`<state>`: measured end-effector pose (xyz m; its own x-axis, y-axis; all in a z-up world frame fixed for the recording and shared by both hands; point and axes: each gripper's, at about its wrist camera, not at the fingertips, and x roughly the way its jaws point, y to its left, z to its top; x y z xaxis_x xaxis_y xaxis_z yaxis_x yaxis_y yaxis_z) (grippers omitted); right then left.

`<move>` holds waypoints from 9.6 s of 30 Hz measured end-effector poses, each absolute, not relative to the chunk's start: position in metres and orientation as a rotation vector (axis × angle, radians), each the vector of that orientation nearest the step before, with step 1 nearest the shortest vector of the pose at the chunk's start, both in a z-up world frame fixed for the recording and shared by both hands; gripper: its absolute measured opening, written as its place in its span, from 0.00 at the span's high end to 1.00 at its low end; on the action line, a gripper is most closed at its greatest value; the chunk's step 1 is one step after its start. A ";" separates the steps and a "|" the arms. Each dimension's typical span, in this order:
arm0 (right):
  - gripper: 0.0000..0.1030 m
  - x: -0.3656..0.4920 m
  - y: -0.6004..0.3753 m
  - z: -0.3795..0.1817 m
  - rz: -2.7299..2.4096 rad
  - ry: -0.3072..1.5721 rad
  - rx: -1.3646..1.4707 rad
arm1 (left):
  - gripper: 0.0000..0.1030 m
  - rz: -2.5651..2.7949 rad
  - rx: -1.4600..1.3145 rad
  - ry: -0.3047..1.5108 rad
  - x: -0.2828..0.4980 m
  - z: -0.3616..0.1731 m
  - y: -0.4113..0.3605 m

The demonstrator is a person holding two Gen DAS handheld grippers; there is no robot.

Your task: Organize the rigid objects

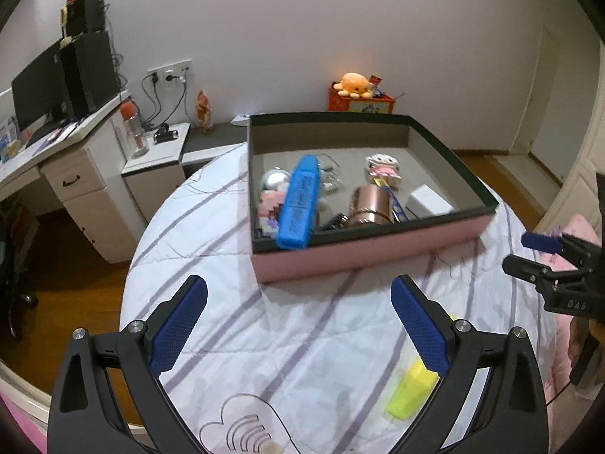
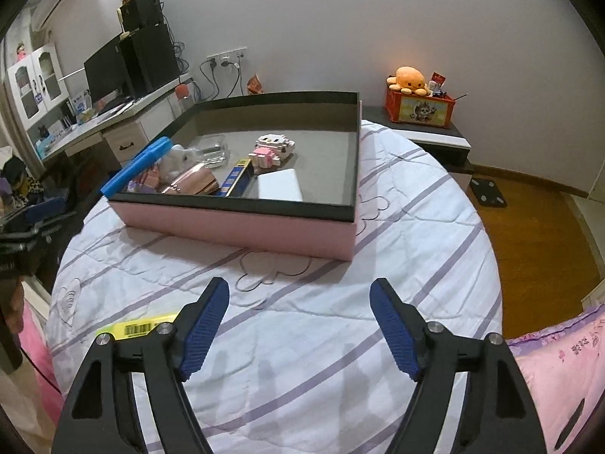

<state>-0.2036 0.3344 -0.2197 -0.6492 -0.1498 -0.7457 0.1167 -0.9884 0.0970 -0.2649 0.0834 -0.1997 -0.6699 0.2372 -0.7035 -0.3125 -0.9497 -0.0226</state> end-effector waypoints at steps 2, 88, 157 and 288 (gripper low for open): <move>0.24 -0.201 0.330 -0.218 -2.732 -0.055 1.226 | 0.04 2.620 -1.081 0.138 -0.261 -0.198 0.086; 0.56 -0.218 0.256 -0.266 -2.400 -0.339 1.262 | 0.76 2.265 -1.104 0.293 -0.209 -0.266 0.148; 0.77 -0.234 0.253 -0.276 -2.281 -0.460 1.315 | 0.72 2.303 -1.105 0.276 -0.221 -0.269 0.145; 0.00 -0.233 0.287 -0.120 -2.959 -0.155 0.804 | 0.00 2.870 -0.842 0.287 -0.264 -0.122 0.127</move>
